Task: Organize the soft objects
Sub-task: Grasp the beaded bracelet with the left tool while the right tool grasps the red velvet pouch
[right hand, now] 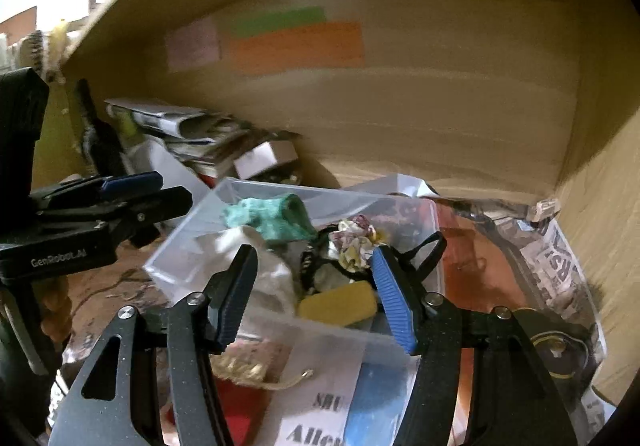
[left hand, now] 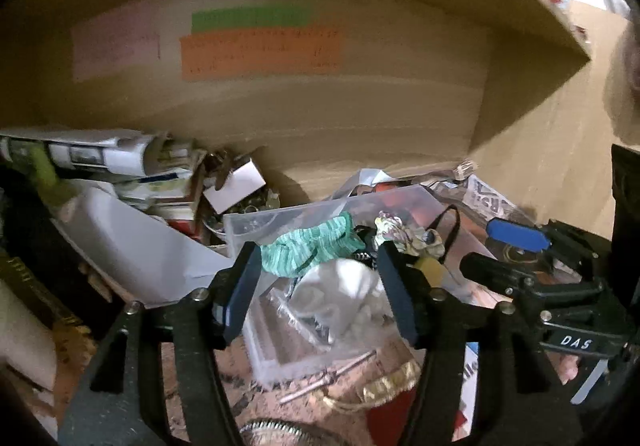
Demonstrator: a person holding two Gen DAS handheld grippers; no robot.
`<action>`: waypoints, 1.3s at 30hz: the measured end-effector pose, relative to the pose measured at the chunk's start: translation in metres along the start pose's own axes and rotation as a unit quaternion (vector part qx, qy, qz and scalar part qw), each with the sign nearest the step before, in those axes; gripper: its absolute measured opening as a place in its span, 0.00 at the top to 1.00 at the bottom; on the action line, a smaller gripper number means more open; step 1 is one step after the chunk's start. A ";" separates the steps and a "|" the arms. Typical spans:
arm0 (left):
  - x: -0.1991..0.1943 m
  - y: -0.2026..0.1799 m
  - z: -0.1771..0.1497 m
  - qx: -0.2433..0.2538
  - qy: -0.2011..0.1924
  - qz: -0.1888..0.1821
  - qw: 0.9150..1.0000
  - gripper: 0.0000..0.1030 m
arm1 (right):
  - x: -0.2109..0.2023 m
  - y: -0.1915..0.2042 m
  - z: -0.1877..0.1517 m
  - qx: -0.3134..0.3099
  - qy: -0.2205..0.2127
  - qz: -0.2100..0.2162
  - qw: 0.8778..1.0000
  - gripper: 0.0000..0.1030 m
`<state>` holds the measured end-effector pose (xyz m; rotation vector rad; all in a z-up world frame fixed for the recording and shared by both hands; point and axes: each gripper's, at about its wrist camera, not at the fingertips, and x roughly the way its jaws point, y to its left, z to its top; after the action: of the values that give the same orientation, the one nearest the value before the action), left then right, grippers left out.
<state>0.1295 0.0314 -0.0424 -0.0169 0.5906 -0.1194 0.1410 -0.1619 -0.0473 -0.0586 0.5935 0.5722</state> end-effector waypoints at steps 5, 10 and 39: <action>-0.024 0.005 -0.018 0.001 -0.004 0.007 1.000 0.32 | -0.017 0.014 -0.009 -0.010 -0.015 0.009 1.000 0.35; -0.030 0.016 -0.044 -0.007 0.024 0.015 1.000 0.29 | -0.017 0.025 -0.024 -0.009 0.000 0.029 1.000 0.35; 0.012 0.039 -0.130 -0.053 0.160 -0.005 0.986 0.11 | 0.064 0.064 -0.085 -0.051 0.162 0.035 0.985 0.42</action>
<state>0.0714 0.0709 -0.1588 -0.1047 0.9179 -0.1008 0.1071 -0.0940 -0.1462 -0.2318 0.8853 0.6678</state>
